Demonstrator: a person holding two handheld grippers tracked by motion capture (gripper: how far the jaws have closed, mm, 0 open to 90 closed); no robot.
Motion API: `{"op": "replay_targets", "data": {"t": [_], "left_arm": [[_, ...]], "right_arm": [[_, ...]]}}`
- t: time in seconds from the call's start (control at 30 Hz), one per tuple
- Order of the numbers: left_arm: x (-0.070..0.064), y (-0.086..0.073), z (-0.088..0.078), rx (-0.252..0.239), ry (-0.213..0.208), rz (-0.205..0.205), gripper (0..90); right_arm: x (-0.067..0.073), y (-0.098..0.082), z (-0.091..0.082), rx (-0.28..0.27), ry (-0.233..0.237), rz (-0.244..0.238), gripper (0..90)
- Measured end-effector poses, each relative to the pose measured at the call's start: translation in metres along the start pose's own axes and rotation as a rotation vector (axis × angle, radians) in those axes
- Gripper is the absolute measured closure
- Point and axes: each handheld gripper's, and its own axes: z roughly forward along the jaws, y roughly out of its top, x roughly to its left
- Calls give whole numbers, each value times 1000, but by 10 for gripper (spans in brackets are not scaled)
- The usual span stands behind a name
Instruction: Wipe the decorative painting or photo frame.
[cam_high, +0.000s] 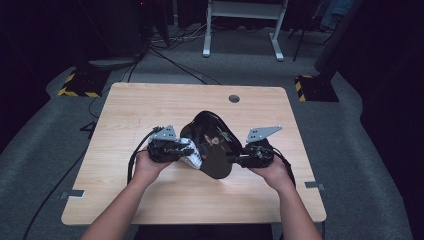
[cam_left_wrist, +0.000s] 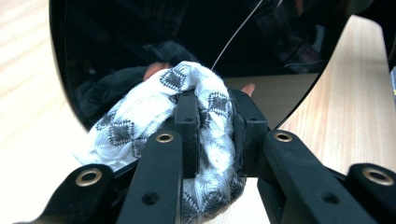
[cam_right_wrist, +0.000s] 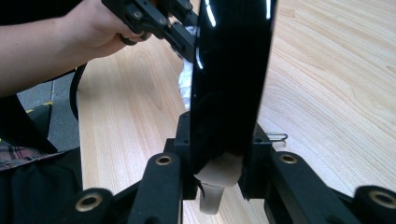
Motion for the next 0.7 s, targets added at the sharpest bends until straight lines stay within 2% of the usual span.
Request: {"op": "replay_targets", "data": {"t": [0.07, 0.2, 0.4, 0.53, 0.7], "left_arm": [[1, -4, 4, 16, -4, -12, 759], [-3, -2, 6, 24, 9, -1, 758], [0, 6, -9, -35, 30, 0, 757], [3, 1, -5, -18, 40, -5, 758], [4, -7, 6, 41, 41, -17, 759]], "right_arm": [[0, 0, 0, 2, 0, 0, 734], [0, 0, -1, 5, -2, 0, 734], [-1, -1, -1, 6, 6, 4, 735], [-1, -1, 0, 3, 8, 7, 731], [-1, -1, -1, 3, 2, 9, 727]]}}
